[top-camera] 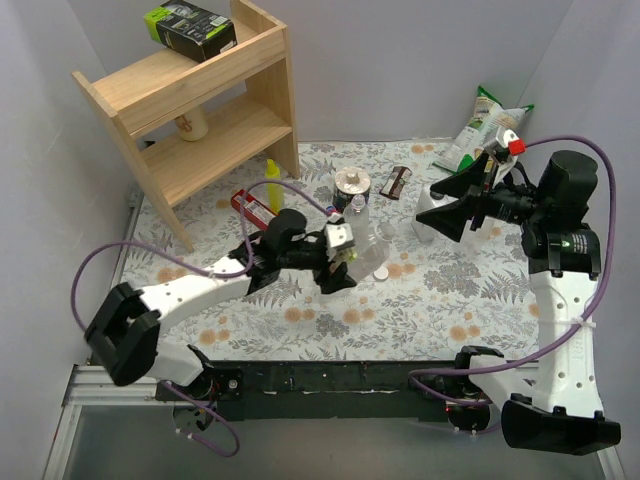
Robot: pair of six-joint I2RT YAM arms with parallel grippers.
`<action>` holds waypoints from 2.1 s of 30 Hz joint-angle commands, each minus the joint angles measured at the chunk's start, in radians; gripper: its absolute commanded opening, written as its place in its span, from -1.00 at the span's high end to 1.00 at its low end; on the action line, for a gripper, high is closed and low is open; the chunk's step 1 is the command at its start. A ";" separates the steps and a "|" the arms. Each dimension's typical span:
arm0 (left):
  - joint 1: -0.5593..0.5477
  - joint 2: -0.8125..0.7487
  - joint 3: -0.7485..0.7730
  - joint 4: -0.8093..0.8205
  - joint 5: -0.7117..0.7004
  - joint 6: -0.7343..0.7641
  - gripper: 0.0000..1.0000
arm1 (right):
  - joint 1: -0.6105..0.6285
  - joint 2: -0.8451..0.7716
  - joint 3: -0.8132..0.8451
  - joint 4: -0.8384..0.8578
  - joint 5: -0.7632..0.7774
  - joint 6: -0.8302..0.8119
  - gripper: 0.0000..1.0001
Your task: Screw on the bottle caps
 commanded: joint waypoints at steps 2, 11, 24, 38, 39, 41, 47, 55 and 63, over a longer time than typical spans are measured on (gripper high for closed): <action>0.079 -0.293 -0.187 -0.103 0.064 0.142 1.00 | 0.003 -0.010 0.007 0.001 -0.013 -0.117 -0.74; 0.160 -0.571 -0.320 -0.172 -0.025 0.033 1.00 | 0.234 0.175 -0.142 -0.271 0.460 -0.776 -0.30; 0.471 -0.680 -0.361 -0.201 0.039 -0.159 1.00 | 0.420 0.365 -0.403 0.054 0.664 -0.942 -0.42; 0.562 -0.693 -0.421 -0.110 0.043 -0.215 1.00 | 0.503 0.571 -0.388 0.145 0.708 -0.928 -0.48; 0.562 -0.691 -0.424 -0.106 0.043 -0.217 1.00 | 0.505 0.580 -0.385 0.145 0.714 -0.928 -0.49; 0.562 -0.694 -0.430 -0.097 0.043 -0.223 1.00 | 0.511 0.599 -0.378 0.143 0.720 -0.927 -0.48; 0.564 -0.687 -0.436 -0.081 0.047 -0.231 1.00 | 0.509 0.625 -0.371 0.147 0.750 -0.925 -0.43; 0.564 -0.670 -0.444 -0.066 0.063 -0.237 1.00 | 0.509 0.643 -0.374 0.139 0.734 -0.936 -0.22; 0.564 -0.657 -0.450 -0.066 0.093 -0.235 1.00 | 0.511 0.651 -0.360 0.121 0.710 -0.948 0.01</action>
